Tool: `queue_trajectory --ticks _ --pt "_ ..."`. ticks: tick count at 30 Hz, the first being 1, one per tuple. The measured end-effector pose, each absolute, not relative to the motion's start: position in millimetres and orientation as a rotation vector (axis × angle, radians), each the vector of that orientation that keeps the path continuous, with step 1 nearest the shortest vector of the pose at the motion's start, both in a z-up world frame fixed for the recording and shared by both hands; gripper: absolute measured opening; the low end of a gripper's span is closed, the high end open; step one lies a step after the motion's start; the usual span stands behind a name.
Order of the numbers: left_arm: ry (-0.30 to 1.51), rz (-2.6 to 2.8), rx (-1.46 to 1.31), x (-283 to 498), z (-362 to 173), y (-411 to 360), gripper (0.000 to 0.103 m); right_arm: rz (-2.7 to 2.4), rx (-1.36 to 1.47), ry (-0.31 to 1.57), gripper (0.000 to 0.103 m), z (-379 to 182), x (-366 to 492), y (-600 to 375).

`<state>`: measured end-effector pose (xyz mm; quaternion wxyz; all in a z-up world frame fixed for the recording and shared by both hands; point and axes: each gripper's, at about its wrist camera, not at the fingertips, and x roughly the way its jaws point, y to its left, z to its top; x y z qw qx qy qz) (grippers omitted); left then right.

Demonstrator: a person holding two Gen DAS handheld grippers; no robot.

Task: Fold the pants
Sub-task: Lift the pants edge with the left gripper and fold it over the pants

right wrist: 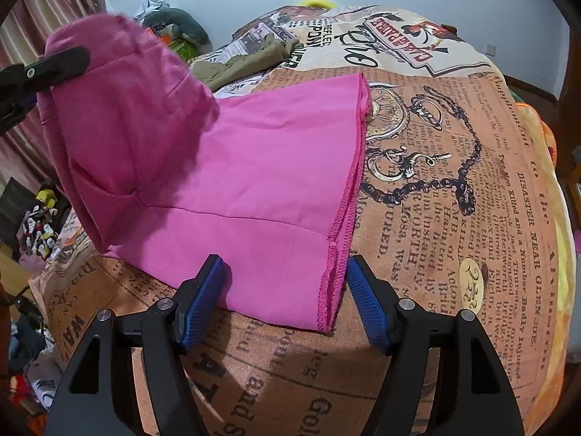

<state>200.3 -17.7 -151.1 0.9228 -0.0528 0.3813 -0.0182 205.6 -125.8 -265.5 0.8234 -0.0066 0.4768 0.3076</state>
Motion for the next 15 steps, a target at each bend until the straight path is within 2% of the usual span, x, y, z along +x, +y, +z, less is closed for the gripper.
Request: queue_trajectory --ticks 15 --pt "0.936 -0.19 -0.175 223.7 -189.1 -61.2 0.013 0.637 -0.013 1.01 0.066 -261.2 206.1 -133.0"
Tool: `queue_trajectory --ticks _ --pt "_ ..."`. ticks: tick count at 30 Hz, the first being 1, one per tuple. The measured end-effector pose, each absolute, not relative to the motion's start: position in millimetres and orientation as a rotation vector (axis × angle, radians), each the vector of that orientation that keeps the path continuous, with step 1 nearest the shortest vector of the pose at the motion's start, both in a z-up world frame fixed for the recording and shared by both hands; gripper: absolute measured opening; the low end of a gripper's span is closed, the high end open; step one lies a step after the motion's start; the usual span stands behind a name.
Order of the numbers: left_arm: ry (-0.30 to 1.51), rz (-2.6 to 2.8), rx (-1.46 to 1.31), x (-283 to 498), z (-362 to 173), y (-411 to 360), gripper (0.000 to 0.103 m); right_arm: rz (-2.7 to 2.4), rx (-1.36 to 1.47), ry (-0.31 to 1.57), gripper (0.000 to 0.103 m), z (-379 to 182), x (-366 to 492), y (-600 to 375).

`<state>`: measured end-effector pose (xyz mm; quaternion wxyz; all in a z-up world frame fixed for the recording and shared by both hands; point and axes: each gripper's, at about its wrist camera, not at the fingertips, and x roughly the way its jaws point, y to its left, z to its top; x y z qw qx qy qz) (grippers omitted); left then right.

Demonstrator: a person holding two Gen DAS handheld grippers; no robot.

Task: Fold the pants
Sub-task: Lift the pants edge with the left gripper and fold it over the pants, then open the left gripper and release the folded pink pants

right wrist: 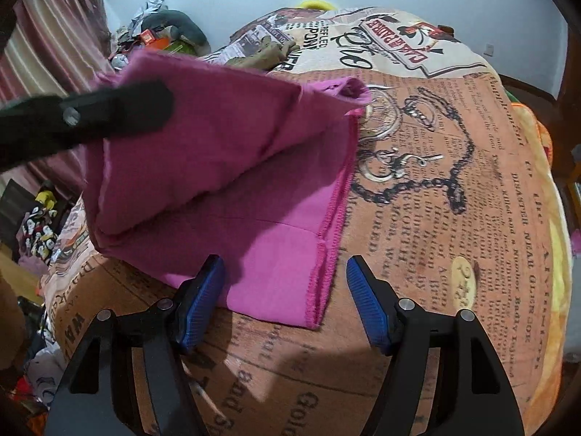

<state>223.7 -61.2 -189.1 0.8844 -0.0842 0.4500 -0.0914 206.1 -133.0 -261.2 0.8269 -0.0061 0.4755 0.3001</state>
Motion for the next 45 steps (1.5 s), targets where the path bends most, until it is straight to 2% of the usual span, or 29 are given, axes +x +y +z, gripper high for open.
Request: queue_trajectory --ticks 19,22,24,26,34,36,37,45 --pt "1.063 -0.269 -0.113 234.7 -228.1 -94.4 0.014 0.572 0.002 1.03 0.066 -267.2 205.4 -160.2" --pt "1.076 -0.284 -0.127 235.3 -227.5 -93.4 0.024 0.571 -0.001 1.03 0.066 -267.0 203.4 -161.8" --pt "1.077 -0.302 -0.158 234.7 -223.8 -90.8 0.047 0.569 -0.001 1.031 0.066 -267.2 203.5 -161.9" --pt "1.059 -0.307 -0.186 232.6 -215.6 -86.8 0.06 0.566 -0.003 1.03 0.066 -267.0 201.9 -162.0" --pt "0.993 -0.226 -0.211 231.7 -181.1 -57.1 0.063 0.545 -0.006 1.026 0.066 -263.7 199.3 -162.7" --pt "0.948 -0.176 -0.174 233.7 -173.1 -44.3 0.074 0.533 -0.007 1.016 0.066 -261.4 198.2 -163.5" --pt "0.929 -0.139 -0.149 235.6 -170.3 -36.8 0.076 0.529 -0.006 1.011 0.066 -260.0 197.7 -164.1" --pt "0.939 -0.004 -0.032 269.0 -176.9 17.7 0.076 0.477 -0.02 0.954 0.067 -244.8 195.9 -173.4"
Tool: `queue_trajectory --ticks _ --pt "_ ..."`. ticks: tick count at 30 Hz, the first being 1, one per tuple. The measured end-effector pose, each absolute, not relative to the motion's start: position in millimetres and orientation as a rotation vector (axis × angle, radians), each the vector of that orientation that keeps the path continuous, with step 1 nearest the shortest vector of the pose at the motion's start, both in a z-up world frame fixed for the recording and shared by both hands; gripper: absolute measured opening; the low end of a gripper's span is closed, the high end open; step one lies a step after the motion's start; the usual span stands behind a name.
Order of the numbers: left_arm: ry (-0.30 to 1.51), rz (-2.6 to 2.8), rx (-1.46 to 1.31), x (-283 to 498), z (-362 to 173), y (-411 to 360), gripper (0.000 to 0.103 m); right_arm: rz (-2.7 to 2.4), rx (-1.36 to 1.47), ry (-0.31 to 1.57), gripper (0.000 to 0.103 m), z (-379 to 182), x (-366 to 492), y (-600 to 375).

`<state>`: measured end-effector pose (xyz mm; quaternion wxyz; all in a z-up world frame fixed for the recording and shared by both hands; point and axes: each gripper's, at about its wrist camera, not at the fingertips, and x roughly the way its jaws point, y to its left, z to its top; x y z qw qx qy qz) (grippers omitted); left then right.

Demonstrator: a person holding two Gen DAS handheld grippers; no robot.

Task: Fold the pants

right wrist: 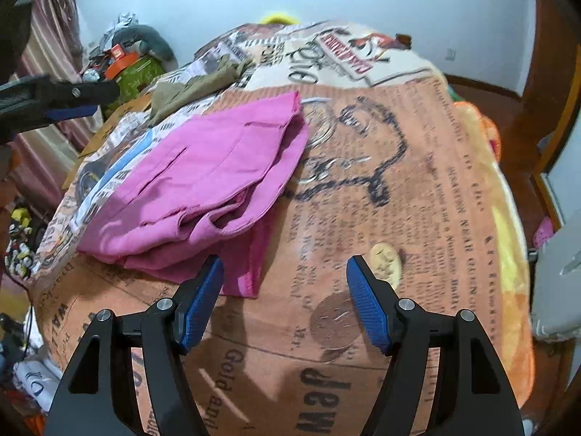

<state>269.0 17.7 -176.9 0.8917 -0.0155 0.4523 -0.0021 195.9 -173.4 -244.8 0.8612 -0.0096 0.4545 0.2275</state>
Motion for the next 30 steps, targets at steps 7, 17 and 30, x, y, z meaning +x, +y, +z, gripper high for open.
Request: queue_trajectory --ticks 7,17,30 --pt "1.037 0.051 0.038 315.2 -222.9 50.5 0.076 0.405 0.013 0.927 0.067 -235.9 200.9 -190.5" --pt "1.149 -0.018 0.06 370.5 -265.8 45.8 0.076 0.391 0.05 0.872 0.07 -215.2 208.1 -191.4" --pt "1.183 0.012 0.084 359.5 -290.8 61.2 0.079 0.366 0.021 0.901 0.071 -222.5 224.7 -185.2"
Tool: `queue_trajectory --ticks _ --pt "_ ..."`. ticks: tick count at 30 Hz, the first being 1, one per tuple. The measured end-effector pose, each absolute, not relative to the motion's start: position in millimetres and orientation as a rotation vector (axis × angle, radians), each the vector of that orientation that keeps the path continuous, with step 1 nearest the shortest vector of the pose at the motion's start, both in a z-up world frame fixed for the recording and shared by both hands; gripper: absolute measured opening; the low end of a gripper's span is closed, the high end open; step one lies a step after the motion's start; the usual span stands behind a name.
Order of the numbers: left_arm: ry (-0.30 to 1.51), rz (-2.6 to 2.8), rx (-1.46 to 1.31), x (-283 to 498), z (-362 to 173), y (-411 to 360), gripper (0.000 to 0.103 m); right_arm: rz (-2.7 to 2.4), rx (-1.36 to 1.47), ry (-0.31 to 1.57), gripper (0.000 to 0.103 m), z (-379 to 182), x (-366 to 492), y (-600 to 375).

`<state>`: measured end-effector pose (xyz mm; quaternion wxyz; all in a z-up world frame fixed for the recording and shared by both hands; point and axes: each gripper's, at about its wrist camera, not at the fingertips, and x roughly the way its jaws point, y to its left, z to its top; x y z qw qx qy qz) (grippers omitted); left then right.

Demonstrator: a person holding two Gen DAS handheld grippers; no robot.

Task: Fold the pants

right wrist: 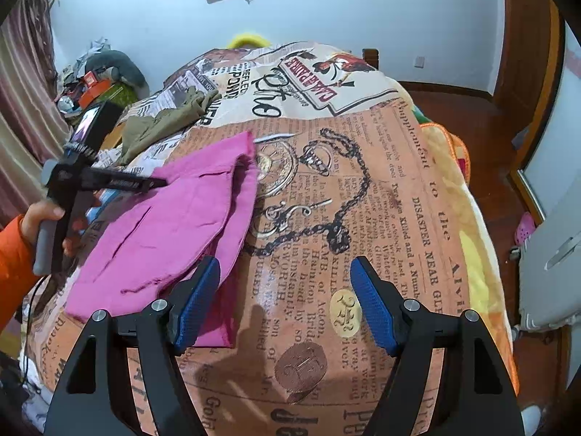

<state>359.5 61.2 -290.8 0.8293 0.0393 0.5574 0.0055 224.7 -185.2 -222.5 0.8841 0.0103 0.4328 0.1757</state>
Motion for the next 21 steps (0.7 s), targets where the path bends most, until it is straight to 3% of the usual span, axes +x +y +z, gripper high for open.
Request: queue_trajectory --ticks 9,21 --pt "1.167 0.034 0.032 295.3 -273.9 79.5 0.079 0.4 0.025 0.868 0.071 -210.4 218.8 -178.3" --pt "1.141 -0.013 -0.043 217.9 -258.8 60.9 0.077 0.538 -0.114 0.937 0.071 -236.5 193.9 -129.8"
